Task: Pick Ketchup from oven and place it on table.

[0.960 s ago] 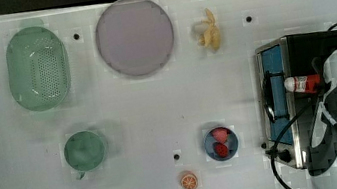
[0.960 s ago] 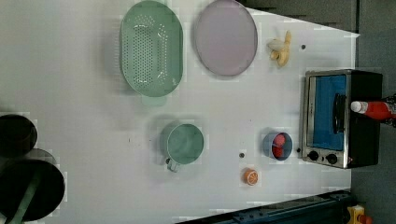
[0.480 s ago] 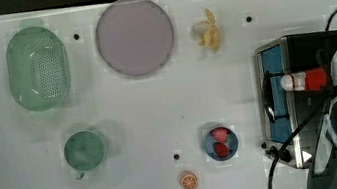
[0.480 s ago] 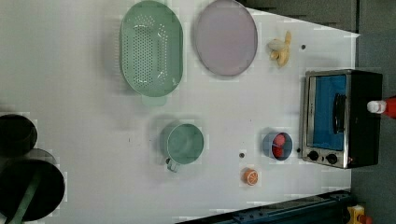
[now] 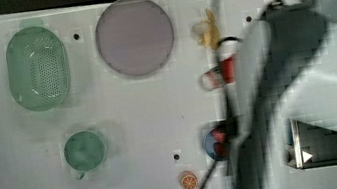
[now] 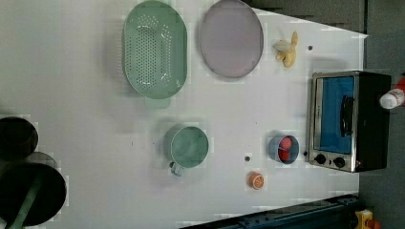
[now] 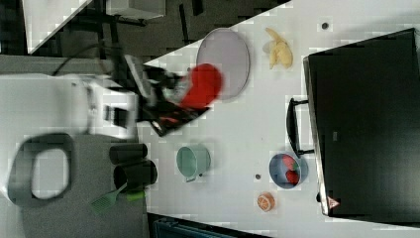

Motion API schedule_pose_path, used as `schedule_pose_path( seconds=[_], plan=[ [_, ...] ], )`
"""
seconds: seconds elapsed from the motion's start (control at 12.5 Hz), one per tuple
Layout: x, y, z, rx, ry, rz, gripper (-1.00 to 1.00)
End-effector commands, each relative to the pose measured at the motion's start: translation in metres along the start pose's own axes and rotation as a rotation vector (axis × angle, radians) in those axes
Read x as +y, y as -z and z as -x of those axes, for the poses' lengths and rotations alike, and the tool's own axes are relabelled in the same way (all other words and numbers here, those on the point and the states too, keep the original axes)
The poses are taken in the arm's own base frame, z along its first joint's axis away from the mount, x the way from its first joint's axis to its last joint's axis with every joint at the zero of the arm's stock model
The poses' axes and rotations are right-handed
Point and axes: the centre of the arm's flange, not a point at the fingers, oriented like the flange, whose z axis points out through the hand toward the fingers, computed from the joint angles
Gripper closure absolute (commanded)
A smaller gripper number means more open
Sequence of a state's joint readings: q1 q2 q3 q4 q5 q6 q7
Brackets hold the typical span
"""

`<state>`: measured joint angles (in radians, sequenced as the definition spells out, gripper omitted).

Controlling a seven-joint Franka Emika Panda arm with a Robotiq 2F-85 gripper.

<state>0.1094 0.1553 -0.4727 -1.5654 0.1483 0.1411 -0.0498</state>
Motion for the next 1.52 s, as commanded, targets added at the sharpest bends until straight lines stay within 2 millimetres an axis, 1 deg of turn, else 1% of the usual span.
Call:
schedule_pose_path(
  seconds=[0.08,0.24,0.32,0.48,0.56,0.8,0.96,1.2,1.36,1.52],
  plan=[
    [-0.052,-0.037,0.07,-0.062,0.195,0.076,-0.24],
    [-0.074,-0.052,0.106,-0.082,0.249,0.094,-0.24],
    [-0.081,-0.063,0.122,-0.092,0.25,0.113,-0.24],
    [-0.086,-0.091,0.146,-0.096,0.191,0.17,-0.24],
    [-0.084,-0.108,0.151,-0.088,0.146,0.196,-0.24],
    [-0.065,-0.168,0.151,-0.077,0.049,0.229,-0.24],
    [-0.049,-0.211,0.15,-0.07,0.033,0.228,-0.24],
    [-0.023,-0.277,0.155,-0.072,0.024,0.267,-0.24],
    [-0.016,-0.316,0.154,-0.035,0.024,0.244,-0.24],
    [-0.009,-0.351,0.156,-0.009,0.033,0.239,-0.24]
  ],
)
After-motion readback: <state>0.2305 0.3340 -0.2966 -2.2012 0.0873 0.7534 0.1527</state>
